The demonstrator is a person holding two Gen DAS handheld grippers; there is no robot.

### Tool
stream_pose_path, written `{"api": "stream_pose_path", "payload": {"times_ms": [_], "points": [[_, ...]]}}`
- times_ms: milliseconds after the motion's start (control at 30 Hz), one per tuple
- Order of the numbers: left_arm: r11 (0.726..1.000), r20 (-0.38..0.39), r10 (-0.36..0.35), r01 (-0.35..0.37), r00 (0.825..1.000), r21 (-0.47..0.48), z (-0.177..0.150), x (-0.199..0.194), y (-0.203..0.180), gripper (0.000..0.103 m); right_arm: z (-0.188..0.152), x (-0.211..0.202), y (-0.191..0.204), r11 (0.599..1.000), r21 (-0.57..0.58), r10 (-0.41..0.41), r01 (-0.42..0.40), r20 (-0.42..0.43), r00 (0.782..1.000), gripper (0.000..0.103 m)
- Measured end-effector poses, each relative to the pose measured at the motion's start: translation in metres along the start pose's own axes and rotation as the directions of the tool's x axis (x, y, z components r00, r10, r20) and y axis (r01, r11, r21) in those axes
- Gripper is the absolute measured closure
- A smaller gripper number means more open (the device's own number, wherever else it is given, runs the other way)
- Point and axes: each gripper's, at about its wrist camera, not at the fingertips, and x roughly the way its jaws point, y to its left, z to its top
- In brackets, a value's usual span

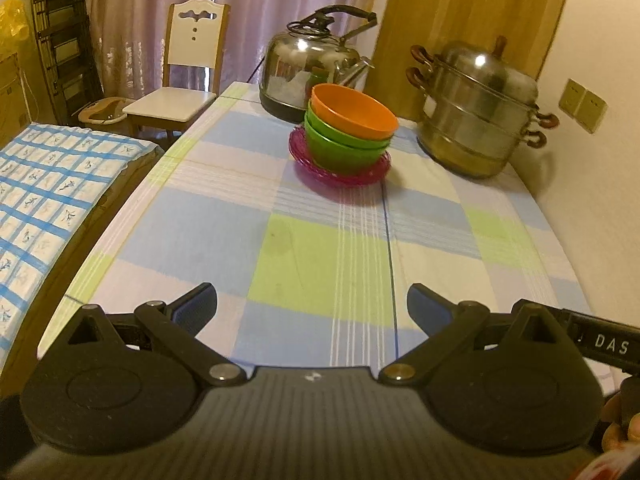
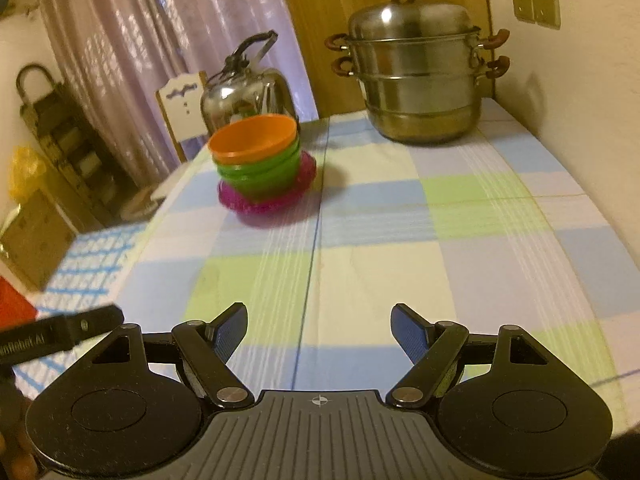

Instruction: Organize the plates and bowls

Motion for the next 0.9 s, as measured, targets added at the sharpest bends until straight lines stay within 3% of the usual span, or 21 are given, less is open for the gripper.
{"api": "stream_pose_path", "payload": {"times_ms": [533, 900], "points": [[1.0, -0.061, -0.022, 0.023, 0.998, 0.018, -0.033, -0.044, -0.021, 0.002, -0.029, -0.064, 0.008, 0.999, -0.047, -0.02, 0.021, 0.006, 1.0, 0.025], [0.998, -0.047, -0.002, 0.005, 0.999, 0.063, -0.045, -0.061, -0.029, 0.002, -0.043, -0.081, 0.018, 0.995, -0.095, -0.039, 0.04, 0.02, 0.999, 0.025]]}}
